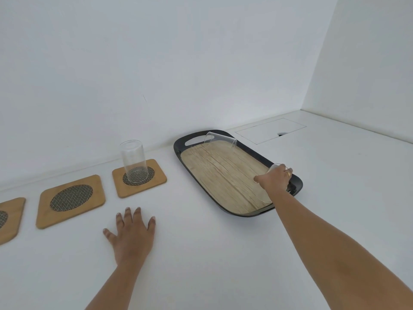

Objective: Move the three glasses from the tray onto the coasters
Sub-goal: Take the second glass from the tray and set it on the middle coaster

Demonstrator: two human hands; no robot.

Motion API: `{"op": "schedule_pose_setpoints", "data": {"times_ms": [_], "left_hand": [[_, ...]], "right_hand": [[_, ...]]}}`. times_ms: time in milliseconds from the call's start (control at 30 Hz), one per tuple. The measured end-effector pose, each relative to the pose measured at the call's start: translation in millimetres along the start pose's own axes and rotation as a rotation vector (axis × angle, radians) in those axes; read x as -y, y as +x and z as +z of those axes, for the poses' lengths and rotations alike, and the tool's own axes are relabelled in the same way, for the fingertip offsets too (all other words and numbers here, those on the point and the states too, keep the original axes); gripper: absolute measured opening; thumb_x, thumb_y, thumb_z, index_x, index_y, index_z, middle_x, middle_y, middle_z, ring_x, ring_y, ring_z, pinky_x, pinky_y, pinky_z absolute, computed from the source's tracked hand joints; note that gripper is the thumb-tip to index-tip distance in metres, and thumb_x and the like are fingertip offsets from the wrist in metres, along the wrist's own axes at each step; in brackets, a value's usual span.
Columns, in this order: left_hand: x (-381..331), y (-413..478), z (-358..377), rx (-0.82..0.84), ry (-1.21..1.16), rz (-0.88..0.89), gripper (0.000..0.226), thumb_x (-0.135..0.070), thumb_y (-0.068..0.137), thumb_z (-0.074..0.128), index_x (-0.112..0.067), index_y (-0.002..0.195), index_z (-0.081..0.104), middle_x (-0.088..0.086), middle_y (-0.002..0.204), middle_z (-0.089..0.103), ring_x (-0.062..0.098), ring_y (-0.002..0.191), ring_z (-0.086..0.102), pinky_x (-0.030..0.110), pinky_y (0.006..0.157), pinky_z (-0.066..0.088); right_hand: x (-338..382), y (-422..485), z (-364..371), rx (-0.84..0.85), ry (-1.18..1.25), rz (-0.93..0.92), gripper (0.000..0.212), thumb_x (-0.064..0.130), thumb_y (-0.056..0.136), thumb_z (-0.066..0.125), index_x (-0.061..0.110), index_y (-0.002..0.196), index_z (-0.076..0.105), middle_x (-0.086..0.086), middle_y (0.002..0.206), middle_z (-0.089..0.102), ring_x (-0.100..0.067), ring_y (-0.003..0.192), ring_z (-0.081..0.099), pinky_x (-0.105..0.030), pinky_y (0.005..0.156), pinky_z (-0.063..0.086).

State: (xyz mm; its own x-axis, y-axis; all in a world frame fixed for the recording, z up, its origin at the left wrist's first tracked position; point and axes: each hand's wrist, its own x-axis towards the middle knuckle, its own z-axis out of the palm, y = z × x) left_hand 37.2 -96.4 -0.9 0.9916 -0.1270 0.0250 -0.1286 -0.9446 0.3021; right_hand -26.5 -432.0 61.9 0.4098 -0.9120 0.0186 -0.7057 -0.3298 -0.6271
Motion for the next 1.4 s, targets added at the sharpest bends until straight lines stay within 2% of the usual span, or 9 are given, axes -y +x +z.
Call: {"op": "schedule_pose_setpoints", "data": {"times_ms": [100, 267, 600, 700, 867, 967, 1133, 1267, 1400], "left_hand": [[0, -1, 0, 0.002, 0.003, -0.001, 0.059, -0.049, 0.096, 0.027, -0.019, 0.147, 0.022, 0.004, 0.158, 0.017, 0.024, 0.147, 0.009, 0.059, 0.115, 0.011], [-1, -3, -1, 0.004, 0.002, 0.001, 0.058, -0.048, 0.096, 0.026, -0.019, 0.147, 0.021, 0.004, 0.158, 0.017, 0.024, 0.147, 0.009, 0.059, 0.115, 0.012], [-1, -4, 1, 0.02, 0.003, 0.003, 0.057, -0.048, 0.097, 0.024, -0.02, 0.147, 0.02, 0.003, 0.158, 0.016, 0.024, 0.147, 0.008, 0.059, 0.115, 0.011], [-1, -3, 1, 0.02, 0.012, -0.001, 0.058, -0.048, 0.096, 0.023, -0.021, 0.147, 0.019, 0.003, 0.158, 0.015, 0.023, 0.147, 0.008, 0.058, 0.116, 0.012], [-2, -2, 1, 0.008, 0.016, 0.006, 0.057, -0.049, 0.096, 0.024, -0.021, 0.147, 0.02, 0.002, 0.158, 0.017, 0.023, 0.147, 0.009, 0.058, 0.115, 0.013], [-2, -1, 3, 0.008, 0.03, 0.007, 0.057, -0.049, 0.096, 0.023, -0.022, 0.147, 0.019, 0.002, 0.158, 0.016, 0.023, 0.147, 0.008, 0.058, 0.115, 0.013], [-1, 0, 2, 0.001, 0.041, 0.007, 0.057, -0.049, 0.097, 0.023, -0.022, 0.147, 0.019, 0.002, 0.158, 0.016, 0.023, 0.147, 0.008, 0.058, 0.115, 0.013], [-2, 0, 1, 0.003, 0.03, 0.009, 0.058, -0.049, 0.097, 0.023, -0.021, 0.147, 0.018, 0.002, 0.158, 0.015, 0.023, 0.147, 0.007, 0.057, 0.116, 0.012], [-1, -1, 0, 0.008, 0.021, 0.013, 0.057, -0.048, 0.097, 0.023, -0.021, 0.148, 0.017, 0.002, 0.159, 0.014, 0.023, 0.148, 0.005, 0.057, 0.116, 0.01]], "right_hand": [[0, 4, -4, 0.093, 0.019, 0.126, 0.097, 0.026, 0.068, 0.078, -0.007, 0.139, 0.021, -0.029, 0.148, 0.02, -0.041, 0.14, 0.016, -0.046, 0.112, 0.027], [-1, 1, -4, 0.159, 0.126, 0.211, 0.117, 0.03, 0.069, 0.078, -0.003, 0.144, -0.005, -0.023, 0.139, 0.04, -0.037, 0.128, 0.04, -0.045, 0.102, 0.039], [18, -17, 13, 0.114, 0.299, -0.001, 0.092, 0.024, 0.06, 0.083, -0.001, 0.131, 0.03, -0.02, 0.126, 0.047, -0.032, 0.118, 0.046, -0.041, 0.094, 0.045], [26, -25, 21, 0.132, 0.511, -0.104, 0.093, 0.021, 0.062, 0.081, 0.016, 0.138, 0.027, -0.013, 0.125, 0.048, -0.03, 0.114, 0.047, -0.041, 0.088, 0.045], [47, -43, 27, 0.364, 0.806, -0.139, 0.089, 0.03, 0.068, 0.078, 0.044, 0.136, 0.023, -0.003, 0.12, 0.049, -0.022, 0.105, 0.055, -0.045, 0.083, 0.055], [64, -56, 32, 0.468, 0.966, -0.167, 0.073, 0.037, 0.078, 0.071, 0.032, 0.137, 0.028, -0.008, 0.119, 0.055, -0.023, 0.1, 0.061, -0.041, 0.077, 0.056], [97, -78, 33, 0.741, 1.354, 0.05, 0.057, 0.039, 0.089, 0.055, 0.007, 0.134, 0.039, -0.014, 0.111, 0.054, -0.023, 0.091, 0.06, -0.032, 0.069, 0.055], [114, -92, 33, 0.871, 1.273, 0.001, 0.061, 0.021, 0.084, 0.063, 0.004, 0.136, 0.036, -0.012, 0.11, 0.052, -0.02, 0.08, 0.059, -0.028, 0.061, 0.053], [123, -97, 36, 0.805, 0.913, -0.172, 0.065, 0.017, 0.072, 0.076, 0.01, 0.126, 0.041, -0.012, 0.116, 0.057, -0.023, 0.09, 0.061, -0.039, 0.078, 0.053]]}}
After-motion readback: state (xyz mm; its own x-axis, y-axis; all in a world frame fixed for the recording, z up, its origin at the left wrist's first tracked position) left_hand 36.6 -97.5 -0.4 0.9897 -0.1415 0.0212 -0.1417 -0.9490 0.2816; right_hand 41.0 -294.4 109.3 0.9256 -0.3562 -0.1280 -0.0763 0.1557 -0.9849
